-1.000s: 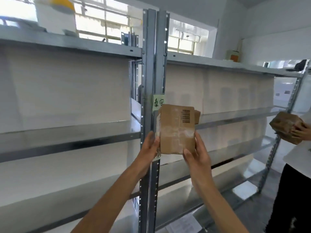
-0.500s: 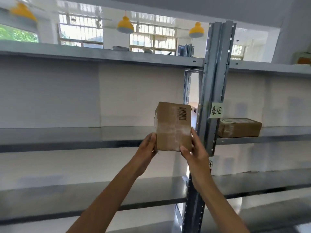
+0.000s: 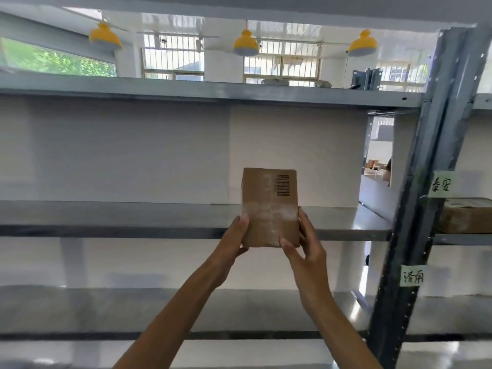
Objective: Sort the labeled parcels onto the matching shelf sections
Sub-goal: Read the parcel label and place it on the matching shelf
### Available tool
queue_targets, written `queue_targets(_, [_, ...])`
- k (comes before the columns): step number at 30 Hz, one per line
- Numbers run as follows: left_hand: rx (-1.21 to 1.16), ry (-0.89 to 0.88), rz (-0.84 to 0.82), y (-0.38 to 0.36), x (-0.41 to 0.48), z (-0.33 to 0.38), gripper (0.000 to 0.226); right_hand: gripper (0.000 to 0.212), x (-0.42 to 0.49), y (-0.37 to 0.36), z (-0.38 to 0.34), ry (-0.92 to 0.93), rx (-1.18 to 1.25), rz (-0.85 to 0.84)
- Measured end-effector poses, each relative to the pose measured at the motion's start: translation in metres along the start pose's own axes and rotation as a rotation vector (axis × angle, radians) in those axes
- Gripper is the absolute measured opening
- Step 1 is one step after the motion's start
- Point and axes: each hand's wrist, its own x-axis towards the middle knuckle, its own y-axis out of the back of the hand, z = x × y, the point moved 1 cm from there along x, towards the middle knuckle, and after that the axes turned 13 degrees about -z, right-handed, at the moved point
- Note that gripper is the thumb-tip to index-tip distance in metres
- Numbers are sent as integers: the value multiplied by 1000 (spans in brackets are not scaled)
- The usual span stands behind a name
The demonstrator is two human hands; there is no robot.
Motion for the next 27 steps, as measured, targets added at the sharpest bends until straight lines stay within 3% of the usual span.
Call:
queue_targets(8, [-39,-74,139,70,-20,-1,64,64,19,-63,5,-75,10,-62])
queue_targets(12, [-74,-98,131,96,-19,0,56,86,43,-81,15,-267,234,-227])
queue_targets(15, [-75,-84,85,116,-13,1,42,73,62,-93,26,-303,332,-337])
queue_targets(20, [138,-42,216,148,6,-3,42,86,96,-111,41,-221,302,-241])
queue_targets(23, [263,-127,357,165,11,-2,54,92,107,-130,48,-187,238,-212])
queue_targets(27, [296,-187,451,188,11,-1,53,89,116,-159,52,-165,193,-182])
